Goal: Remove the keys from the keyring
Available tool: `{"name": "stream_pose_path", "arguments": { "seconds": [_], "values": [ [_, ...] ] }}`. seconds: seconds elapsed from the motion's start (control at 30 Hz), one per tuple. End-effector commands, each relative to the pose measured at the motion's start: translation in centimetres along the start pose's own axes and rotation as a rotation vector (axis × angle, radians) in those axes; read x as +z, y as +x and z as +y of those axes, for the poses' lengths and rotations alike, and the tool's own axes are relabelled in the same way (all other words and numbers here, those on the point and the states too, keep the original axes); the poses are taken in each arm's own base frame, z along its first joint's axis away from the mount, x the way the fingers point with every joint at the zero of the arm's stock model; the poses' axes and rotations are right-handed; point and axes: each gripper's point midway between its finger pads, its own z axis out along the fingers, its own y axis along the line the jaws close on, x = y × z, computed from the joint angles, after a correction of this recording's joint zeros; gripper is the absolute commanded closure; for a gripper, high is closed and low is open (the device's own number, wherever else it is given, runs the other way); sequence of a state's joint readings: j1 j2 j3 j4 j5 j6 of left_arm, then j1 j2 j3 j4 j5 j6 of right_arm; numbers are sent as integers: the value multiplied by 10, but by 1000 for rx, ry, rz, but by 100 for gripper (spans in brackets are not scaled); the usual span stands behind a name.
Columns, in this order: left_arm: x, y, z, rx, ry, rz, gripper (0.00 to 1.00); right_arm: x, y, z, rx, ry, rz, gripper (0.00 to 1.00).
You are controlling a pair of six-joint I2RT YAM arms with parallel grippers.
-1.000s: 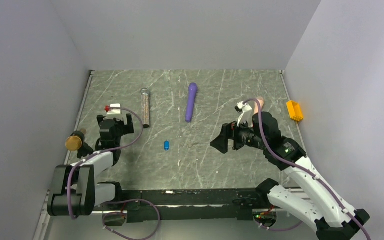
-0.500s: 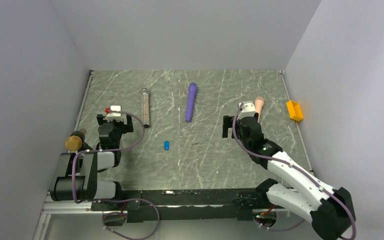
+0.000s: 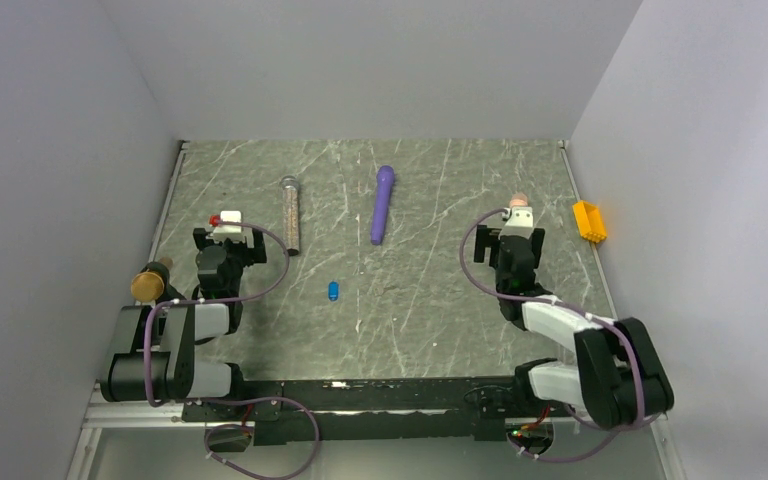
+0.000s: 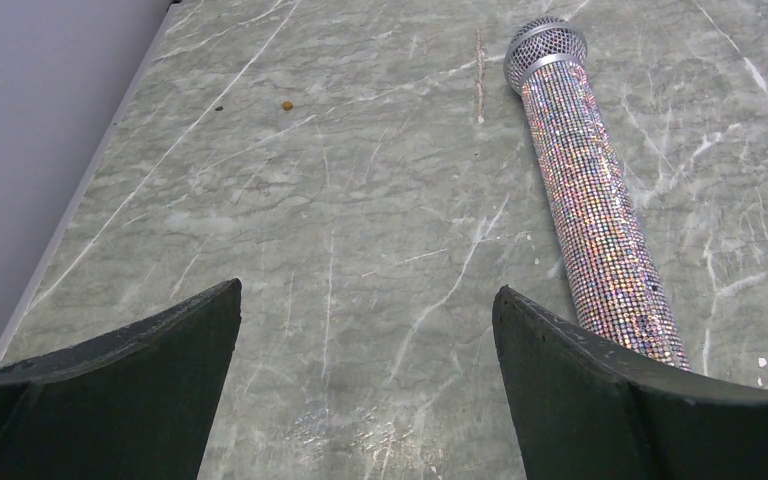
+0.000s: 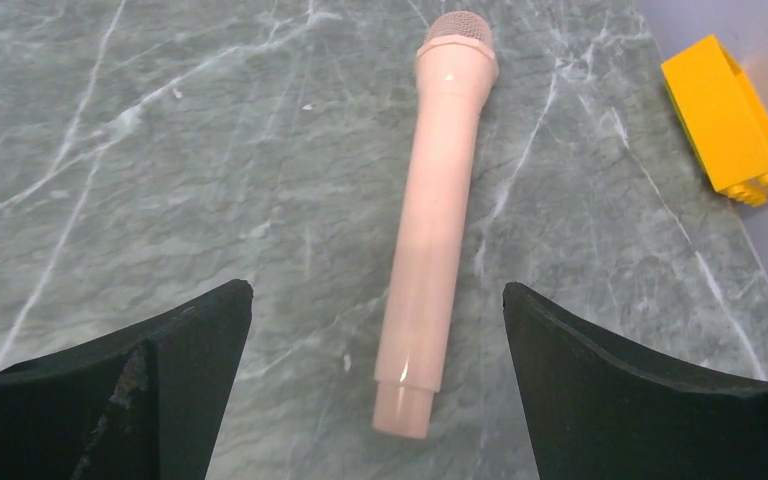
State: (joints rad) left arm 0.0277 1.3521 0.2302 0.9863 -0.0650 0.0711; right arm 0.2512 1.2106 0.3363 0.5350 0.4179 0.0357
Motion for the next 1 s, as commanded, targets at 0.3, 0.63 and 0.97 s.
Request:
{"name": "stream_pose_path", "arguments": {
  "seconds": [0.3,0.63,0.97],
  "values": [
    [3,-18,1,6,4,-68,0,33,-21,-13,-11,-8,-169,1],
    [3,-18,1,6,5,-69,1,37,-8,-29,104,-62,-179,0],
    [3,-18,1,6,4,-68,2,37,-9,-35,106,-45,-189,0]
  ]
}}
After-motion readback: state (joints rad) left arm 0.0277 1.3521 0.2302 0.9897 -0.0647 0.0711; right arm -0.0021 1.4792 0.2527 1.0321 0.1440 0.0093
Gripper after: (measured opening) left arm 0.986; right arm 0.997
